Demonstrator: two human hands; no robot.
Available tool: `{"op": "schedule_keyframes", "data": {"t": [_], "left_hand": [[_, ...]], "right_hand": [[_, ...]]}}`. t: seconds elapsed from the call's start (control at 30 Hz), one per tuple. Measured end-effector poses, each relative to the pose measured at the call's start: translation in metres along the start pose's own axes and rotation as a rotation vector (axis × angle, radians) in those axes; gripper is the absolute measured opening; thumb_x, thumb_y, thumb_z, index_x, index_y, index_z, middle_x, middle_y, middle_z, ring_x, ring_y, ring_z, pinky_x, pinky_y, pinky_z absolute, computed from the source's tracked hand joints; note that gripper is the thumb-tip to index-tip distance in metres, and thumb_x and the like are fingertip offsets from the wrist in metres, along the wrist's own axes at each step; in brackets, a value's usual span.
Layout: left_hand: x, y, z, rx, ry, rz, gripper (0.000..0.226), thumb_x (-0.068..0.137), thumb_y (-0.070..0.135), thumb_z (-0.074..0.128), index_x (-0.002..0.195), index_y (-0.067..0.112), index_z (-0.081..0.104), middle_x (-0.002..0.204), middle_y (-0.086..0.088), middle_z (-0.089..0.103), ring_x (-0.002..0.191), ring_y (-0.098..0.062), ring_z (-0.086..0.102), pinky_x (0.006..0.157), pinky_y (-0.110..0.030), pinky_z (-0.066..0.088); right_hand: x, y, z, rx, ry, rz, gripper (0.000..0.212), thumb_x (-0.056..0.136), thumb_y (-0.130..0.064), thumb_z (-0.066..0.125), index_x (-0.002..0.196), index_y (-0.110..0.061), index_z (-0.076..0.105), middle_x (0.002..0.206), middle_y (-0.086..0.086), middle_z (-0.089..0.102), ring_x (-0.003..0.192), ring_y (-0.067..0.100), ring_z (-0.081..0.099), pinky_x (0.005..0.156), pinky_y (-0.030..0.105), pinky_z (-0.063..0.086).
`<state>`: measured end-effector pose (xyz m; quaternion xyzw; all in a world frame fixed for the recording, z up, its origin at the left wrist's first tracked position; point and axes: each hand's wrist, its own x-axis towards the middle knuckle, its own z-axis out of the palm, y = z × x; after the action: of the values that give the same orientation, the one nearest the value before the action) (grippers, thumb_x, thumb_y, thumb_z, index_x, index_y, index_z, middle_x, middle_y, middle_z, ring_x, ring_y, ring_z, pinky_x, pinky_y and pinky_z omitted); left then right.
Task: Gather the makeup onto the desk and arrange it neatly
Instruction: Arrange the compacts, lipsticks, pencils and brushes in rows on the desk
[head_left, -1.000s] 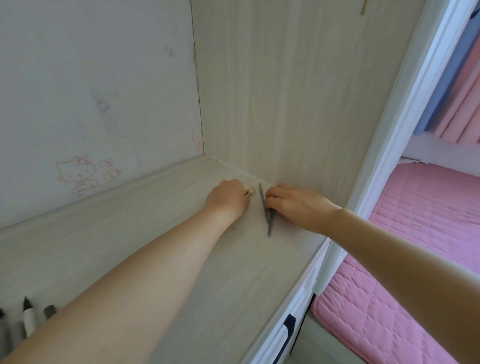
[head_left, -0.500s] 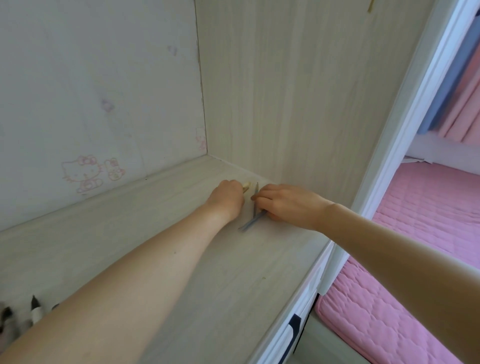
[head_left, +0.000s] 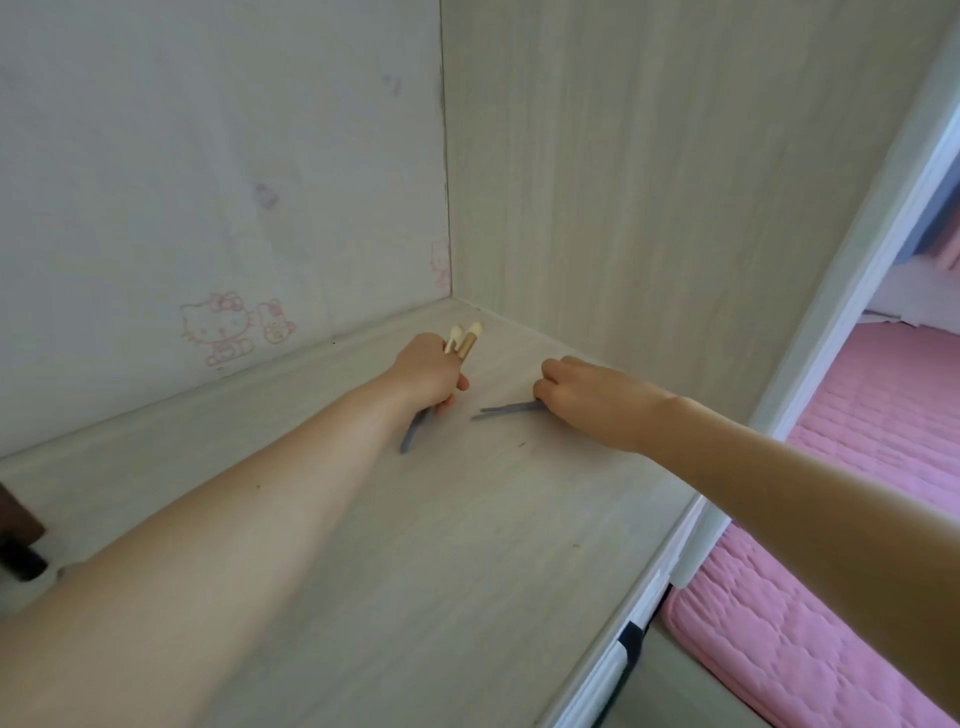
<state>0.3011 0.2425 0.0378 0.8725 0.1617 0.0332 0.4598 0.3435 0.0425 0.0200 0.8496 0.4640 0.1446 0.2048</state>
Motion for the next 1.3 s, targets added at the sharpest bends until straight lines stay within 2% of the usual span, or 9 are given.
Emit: {"op": "schedule_keyframes", "data": {"t": [0.13,0.27,0.47,0.57,0.7,0.8,0.93,1.07,1.3], "left_hand": [[-0.009,-0.008,-0.010,-0.206,-0.019,-0.097,0.024,0.097,0.012,0.042,0.112,-0.003,0.054,0.089,-0.011,0.066,0.055,-0.020,0.047,0.057,-0.029,0.042],[-0.019,-0.013,-0.017,-0.373,-0.030,-0.176,0.019,0.096,0.013,0.048,0.107,-0.001,0.054,0.078,-0.008,0.060,0.048,-0.014,0.042,0.043,-0.022,0.036],[-0.029,-0.026,-0.029,-0.557,-0.055,-0.243,0.013,0.095,0.008,0.053,0.103,-0.002,0.056,0.075,-0.009,0.057,0.052,-0.016,0.048,0.039,-0.021,0.043],[-0.034,-0.029,-0.034,-0.648,-0.061,-0.253,0.016,0.095,0.009,0.053,0.108,-0.002,0.056,0.077,-0.009,0.057,0.054,-0.019,0.052,0.038,-0.020,0.044],[-0.053,-0.025,-0.042,-0.698,-0.091,-0.208,0.012,0.098,0.011,0.048,0.103,0.003,0.056,0.078,-0.007,0.054,0.047,-0.013,0.044,0.039,-0.021,0.038],[-0.075,-0.020,-0.051,-0.741,-0.088,-0.152,0.014,0.099,0.010,0.045,0.105,0.005,0.057,0.075,-0.006,0.051,0.043,-0.012,0.043,0.040,-0.020,0.036],[-0.115,-0.017,-0.072,-0.747,-0.062,-0.052,0.020,0.099,0.008,0.044,0.110,0.004,0.060,0.074,-0.006,0.052,0.045,-0.013,0.047,0.042,-0.022,0.040],[-0.162,-0.024,-0.100,-0.589,0.000,0.036,0.019,0.098,0.012,0.046,0.103,0.012,0.065,0.078,-0.004,0.056,0.053,-0.014,0.053,0.048,-0.025,0.045],[-0.257,-0.060,-0.155,-0.196,0.181,0.170,0.018,0.098,0.013,0.047,0.101,0.020,0.064,0.081,0.000,0.063,0.053,-0.009,0.056,0.048,-0.023,0.046]], "right_hand": [[0.006,-0.011,-0.009,0.022,-0.086,0.100,0.035,0.086,0.009,0.045,0.118,-0.004,0.043,0.116,0.015,0.047,0.102,0.029,0.051,0.084,0.035,0.043],[0.011,-0.017,-0.016,0.053,-0.128,0.157,0.034,0.089,0.008,0.042,0.121,-0.002,0.042,0.121,0.015,0.045,0.109,0.029,0.049,0.090,0.035,0.043],[0.008,-0.017,-0.015,0.219,-0.090,0.314,0.028,0.092,0.004,0.044,0.118,-0.005,0.042,0.115,0.013,0.050,0.099,0.027,0.053,0.078,0.033,0.044],[0.009,-0.014,-0.021,0.570,-0.019,0.557,0.016,0.095,-0.001,0.039,0.109,-0.007,0.043,0.101,0.016,0.058,0.083,0.029,0.059,0.068,0.038,0.049],[0.008,-0.023,-0.038,1.245,0.199,0.759,0.015,0.097,-0.007,0.032,0.097,-0.012,0.046,0.084,0.007,0.055,0.066,0.017,0.047,0.056,0.026,0.039],[0.004,-0.045,-0.061,1.642,0.290,0.695,0.026,0.098,-0.001,0.029,0.094,-0.013,0.051,0.069,0.002,0.050,0.059,0.014,0.043,0.056,0.025,0.038],[-0.008,-0.077,-0.096,1.891,0.352,0.595,0.026,0.099,0.001,0.031,0.100,-0.007,0.056,0.069,0.003,0.050,0.059,0.015,0.044,0.057,0.027,0.040],[-0.019,-0.113,-0.130,1.909,0.387,0.477,0.025,0.098,0.001,0.034,0.098,-0.009,0.057,0.069,0.002,0.053,0.058,0.014,0.047,0.057,0.028,0.042],[-0.029,-0.186,-0.172,1.819,0.382,0.317,0.028,0.098,-0.003,0.035,0.097,-0.017,0.059,0.065,-0.007,0.060,0.055,0.011,0.050,0.056,0.025,0.044]]}}
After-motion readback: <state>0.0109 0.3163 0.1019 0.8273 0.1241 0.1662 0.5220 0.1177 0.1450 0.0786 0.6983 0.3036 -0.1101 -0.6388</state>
